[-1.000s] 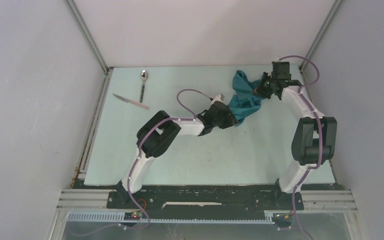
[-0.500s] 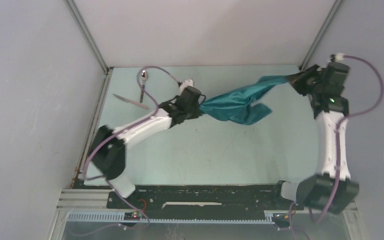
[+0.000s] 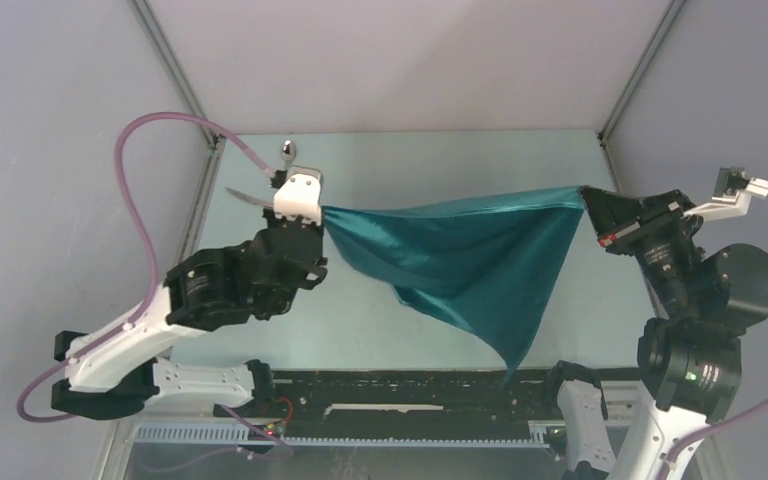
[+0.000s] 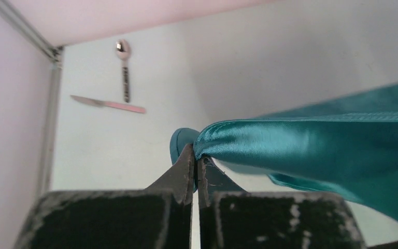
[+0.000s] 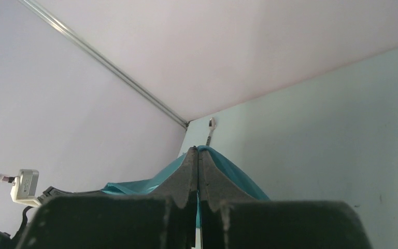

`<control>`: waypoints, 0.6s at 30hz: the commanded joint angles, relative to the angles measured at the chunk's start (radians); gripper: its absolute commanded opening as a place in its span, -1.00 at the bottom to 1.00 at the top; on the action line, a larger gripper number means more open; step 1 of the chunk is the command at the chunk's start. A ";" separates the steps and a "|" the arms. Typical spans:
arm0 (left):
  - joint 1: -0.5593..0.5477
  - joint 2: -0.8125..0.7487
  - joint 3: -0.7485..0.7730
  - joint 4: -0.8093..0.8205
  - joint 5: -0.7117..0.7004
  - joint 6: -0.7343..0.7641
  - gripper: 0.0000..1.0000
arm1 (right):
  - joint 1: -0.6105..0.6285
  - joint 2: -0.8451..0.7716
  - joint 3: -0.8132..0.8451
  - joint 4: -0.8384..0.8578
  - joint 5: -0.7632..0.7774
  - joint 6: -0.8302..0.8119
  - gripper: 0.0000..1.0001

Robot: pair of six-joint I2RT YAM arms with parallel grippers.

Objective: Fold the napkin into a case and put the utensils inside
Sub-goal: Flatten out the crumpled napkin at the center of the board.

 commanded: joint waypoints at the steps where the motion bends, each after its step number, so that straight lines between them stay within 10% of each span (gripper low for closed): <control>1: -0.094 -0.028 0.103 -0.158 -0.248 0.059 -1.00 | 0.005 -0.010 0.131 -0.175 -0.038 -0.029 -1.00; 11: -0.191 -0.057 0.184 -0.118 -0.346 0.160 -1.00 | 0.029 -0.079 0.207 -0.290 0.125 -0.035 -1.00; 18: -0.123 -0.061 0.099 0.256 -0.357 0.414 -1.00 | 0.028 -0.008 0.058 -0.181 0.174 -0.005 -1.00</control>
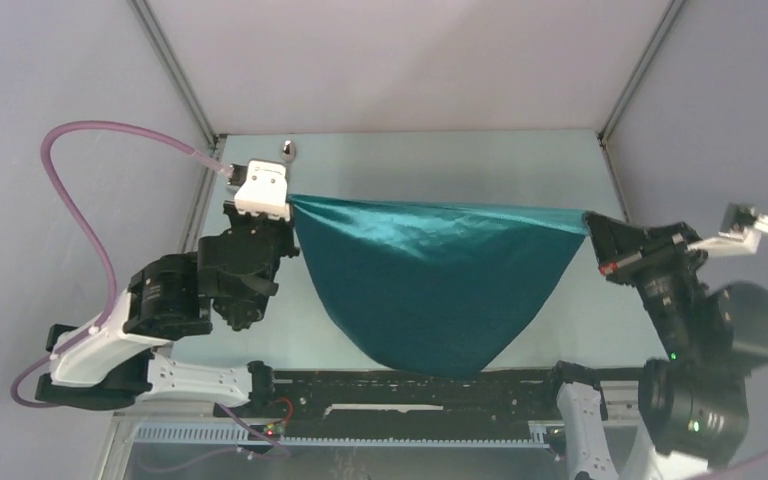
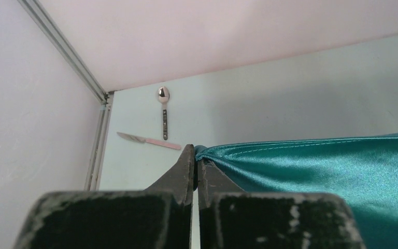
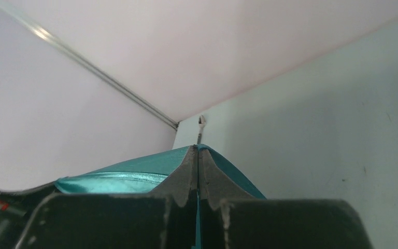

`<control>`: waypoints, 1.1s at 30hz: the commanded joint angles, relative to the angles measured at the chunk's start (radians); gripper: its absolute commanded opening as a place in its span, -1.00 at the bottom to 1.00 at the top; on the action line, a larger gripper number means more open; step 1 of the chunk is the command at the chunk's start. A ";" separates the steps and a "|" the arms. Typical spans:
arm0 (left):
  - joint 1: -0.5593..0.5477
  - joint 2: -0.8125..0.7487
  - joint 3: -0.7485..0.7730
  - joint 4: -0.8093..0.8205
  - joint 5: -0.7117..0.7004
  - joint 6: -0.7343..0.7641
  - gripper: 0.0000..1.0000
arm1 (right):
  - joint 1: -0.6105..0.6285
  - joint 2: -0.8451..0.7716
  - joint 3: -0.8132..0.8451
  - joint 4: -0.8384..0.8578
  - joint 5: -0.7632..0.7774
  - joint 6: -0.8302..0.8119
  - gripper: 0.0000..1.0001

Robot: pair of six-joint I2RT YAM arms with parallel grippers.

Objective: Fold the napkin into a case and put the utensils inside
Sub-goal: Flatten out the crumpled napkin at the center of the board.

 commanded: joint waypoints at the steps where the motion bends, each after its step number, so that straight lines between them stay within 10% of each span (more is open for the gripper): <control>1: 0.113 0.010 -0.054 0.262 0.012 0.179 -1.00 | 0.003 0.100 -0.111 0.095 0.079 0.023 -1.00; 7: 0.491 0.297 0.069 0.154 0.337 0.053 -1.00 | 0.048 0.269 -0.286 0.308 0.204 0.049 -1.00; 17: 0.752 1.061 0.588 0.185 0.525 0.164 -0.99 | 0.162 1.000 -0.209 0.730 0.344 -0.051 -1.00; 23: 0.841 1.470 1.026 0.257 0.489 0.336 0.14 | 0.132 1.606 0.432 0.393 0.234 -0.159 -0.06; 28: 0.860 1.250 0.770 0.285 0.456 0.313 0.75 | 0.133 1.547 0.493 0.246 0.289 -0.263 0.37; 33: 0.875 0.930 0.327 0.169 0.660 -0.033 1.00 | 0.207 1.338 0.250 0.169 0.385 -0.333 0.40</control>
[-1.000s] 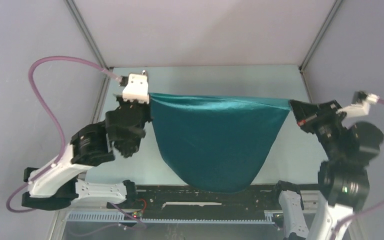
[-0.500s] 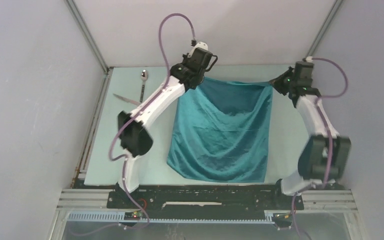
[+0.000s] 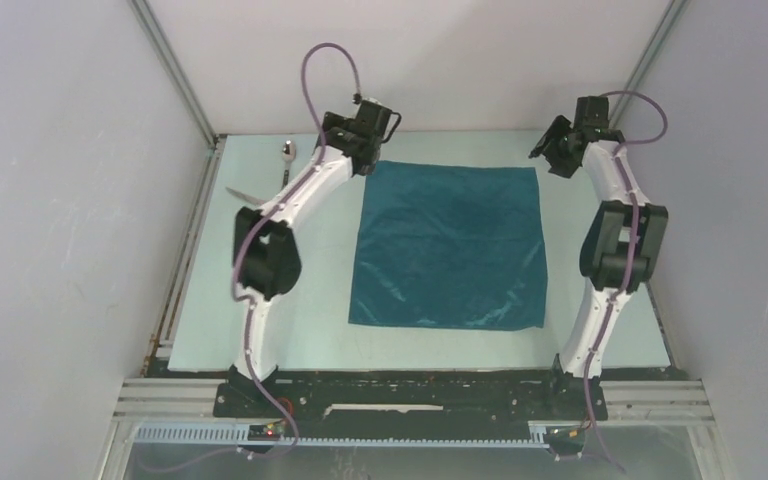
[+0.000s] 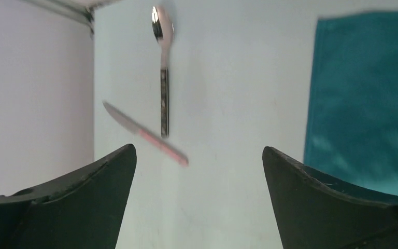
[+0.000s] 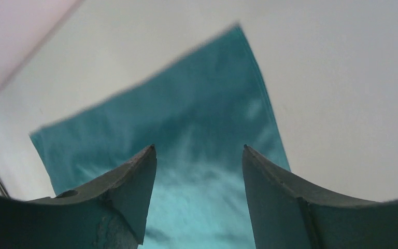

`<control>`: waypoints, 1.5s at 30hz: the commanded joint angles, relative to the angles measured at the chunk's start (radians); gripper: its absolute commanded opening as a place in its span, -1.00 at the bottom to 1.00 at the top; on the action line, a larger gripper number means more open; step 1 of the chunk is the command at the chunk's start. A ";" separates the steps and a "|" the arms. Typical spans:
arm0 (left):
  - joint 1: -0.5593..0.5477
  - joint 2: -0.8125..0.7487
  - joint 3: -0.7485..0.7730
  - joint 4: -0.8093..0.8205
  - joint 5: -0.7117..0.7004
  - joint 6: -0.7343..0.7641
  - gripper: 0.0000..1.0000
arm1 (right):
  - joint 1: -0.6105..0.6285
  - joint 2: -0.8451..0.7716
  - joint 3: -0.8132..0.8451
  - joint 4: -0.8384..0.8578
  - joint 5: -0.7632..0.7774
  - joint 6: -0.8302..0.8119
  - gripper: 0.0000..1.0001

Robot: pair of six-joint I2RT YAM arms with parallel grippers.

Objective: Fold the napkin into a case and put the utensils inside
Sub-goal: Flatten out the crumpled napkin at the center of the board.

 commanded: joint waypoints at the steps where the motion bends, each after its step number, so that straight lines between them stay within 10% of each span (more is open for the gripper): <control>1: -0.002 -0.364 -0.304 -0.057 0.220 -0.316 1.00 | 0.080 -0.288 -0.218 -0.088 0.094 -0.105 0.40; 11: -0.046 -0.772 -1.056 0.352 0.898 -0.632 1.00 | 0.083 -0.670 -0.804 -0.082 0.140 0.007 0.46; 19: -0.174 -0.789 -1.237 0.504 0.928 -0.760 1.00 | -0.254 -1.029 -1.271 0.030 -0.173 0.083 0.99; 35: -0.174 -0.990 -1.303 0.497 0.916 -0.766 1.00 | -0.113 -0.983 -1.369 0.059 -0.219 0.102 0.83; 45: -0.174 -1.027 -1.279 0.495 0.923 -0.765 1.00 | 0.174 -0.932 -1.159 0.033 -0.121 0.169 0.88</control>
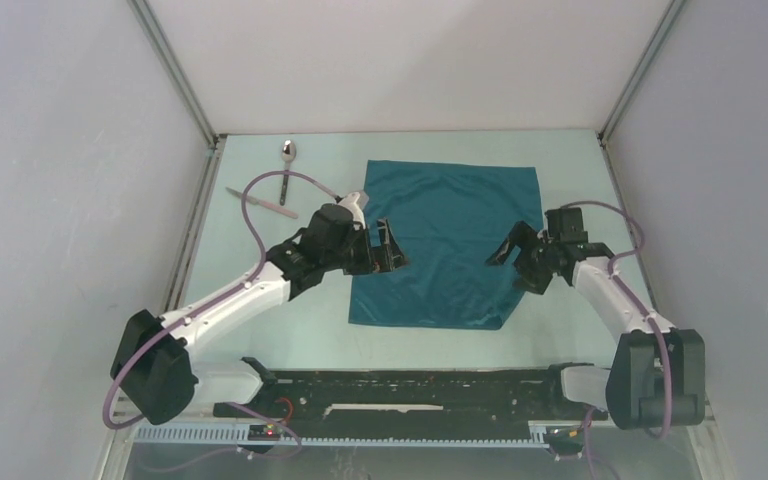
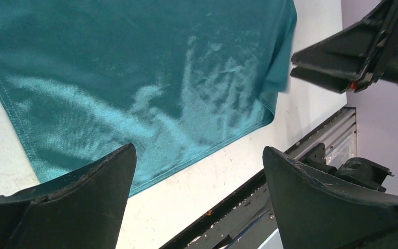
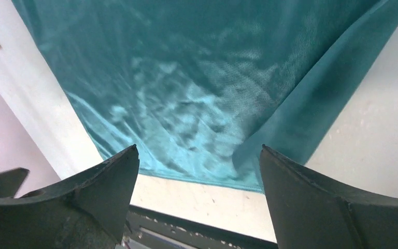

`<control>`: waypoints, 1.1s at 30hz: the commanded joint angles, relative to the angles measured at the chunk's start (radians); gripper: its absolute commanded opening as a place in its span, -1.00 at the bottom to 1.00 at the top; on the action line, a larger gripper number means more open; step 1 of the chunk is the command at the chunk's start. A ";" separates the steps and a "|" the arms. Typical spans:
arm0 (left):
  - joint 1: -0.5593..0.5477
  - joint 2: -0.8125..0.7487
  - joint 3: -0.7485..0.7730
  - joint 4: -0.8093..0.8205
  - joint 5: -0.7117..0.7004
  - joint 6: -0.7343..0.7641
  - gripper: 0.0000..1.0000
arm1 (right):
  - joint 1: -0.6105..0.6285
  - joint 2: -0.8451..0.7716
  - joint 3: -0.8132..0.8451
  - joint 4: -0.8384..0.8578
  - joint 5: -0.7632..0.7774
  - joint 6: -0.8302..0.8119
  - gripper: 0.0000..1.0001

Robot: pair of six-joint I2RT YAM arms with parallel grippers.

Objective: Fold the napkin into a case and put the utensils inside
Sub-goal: Flatten out the crumpled napkin at the center of the board.

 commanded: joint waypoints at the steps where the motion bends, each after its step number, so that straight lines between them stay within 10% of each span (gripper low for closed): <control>1: 0.005 -0.035 0.030 0.009 0.010 -0.008 1.00 | -0.005 -0.011 0.071 -0.062 0.127 0.035 0.90; 8: 0.005 -0.053 0.025 0.004 0.022 0.008 1.00 | -0.123 -0.052 0.030 -0.124 0.196 -0.058 0.66; 14: 0.005 -0.046 0.024 0.006 0.023 0.010 1.00 | 0.072 0.117 0.126 -0.117 0.307 0.036 0.14; 20: 0.005 -0.083 0.000 0.017 0.030 0.014 1.00 | 0.282 0.288 0.229 -0.162 0.543 0.195 0.30; 33: 0.008 -0.127 -0.016 -0.010 0.013 0.052 1.00 | 0.428 0.497 0.336 -0.219 0.668 0.218 -0.21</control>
